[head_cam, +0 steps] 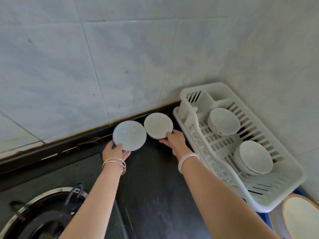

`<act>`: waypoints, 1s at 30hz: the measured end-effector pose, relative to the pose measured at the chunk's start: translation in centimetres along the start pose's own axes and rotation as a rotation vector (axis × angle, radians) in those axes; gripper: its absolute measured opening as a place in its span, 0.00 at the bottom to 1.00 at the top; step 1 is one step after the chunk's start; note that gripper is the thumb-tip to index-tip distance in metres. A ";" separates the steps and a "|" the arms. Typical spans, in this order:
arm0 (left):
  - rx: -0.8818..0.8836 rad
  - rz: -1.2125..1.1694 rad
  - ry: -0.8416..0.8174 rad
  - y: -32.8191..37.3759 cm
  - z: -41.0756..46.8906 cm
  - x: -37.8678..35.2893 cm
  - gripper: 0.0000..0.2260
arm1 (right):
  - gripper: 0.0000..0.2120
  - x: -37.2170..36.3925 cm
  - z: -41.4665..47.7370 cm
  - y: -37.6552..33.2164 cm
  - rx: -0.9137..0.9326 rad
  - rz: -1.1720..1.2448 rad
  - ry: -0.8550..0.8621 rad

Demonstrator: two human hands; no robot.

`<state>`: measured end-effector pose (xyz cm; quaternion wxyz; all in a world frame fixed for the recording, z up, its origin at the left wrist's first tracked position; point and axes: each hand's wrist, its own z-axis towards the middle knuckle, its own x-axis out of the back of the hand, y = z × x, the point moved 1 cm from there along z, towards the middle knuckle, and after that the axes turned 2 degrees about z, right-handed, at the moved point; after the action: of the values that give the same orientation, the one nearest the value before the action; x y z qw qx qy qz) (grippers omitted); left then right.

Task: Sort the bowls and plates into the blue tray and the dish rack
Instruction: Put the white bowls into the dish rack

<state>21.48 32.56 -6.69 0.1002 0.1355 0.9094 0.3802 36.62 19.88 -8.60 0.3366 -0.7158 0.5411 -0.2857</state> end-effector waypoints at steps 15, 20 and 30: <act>-0.043 0.176 -0.256 1.5 -1.9 -4.3 0.21 | 0.19 3.0 -3.6 1.4 -0.114 -0.068 -0.114; -0.077 0.320 -0.284 0.9 -0.9 -5.9 0.21 | 0.22 3.0 -3.5 0.1 -0.092 -0.058 -0.067; -0.095 0.372 -0.272 -0.8 0.1 -6.6 0.27 | 0.18 2.4 -2.9 -0.4 0.045 -0.174 -0.075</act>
<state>27.57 29.98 -6.77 0.1562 0.3459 0.8279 0.4129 35.23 17.13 -6.41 0.3464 -0.7626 0.4574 -0.2988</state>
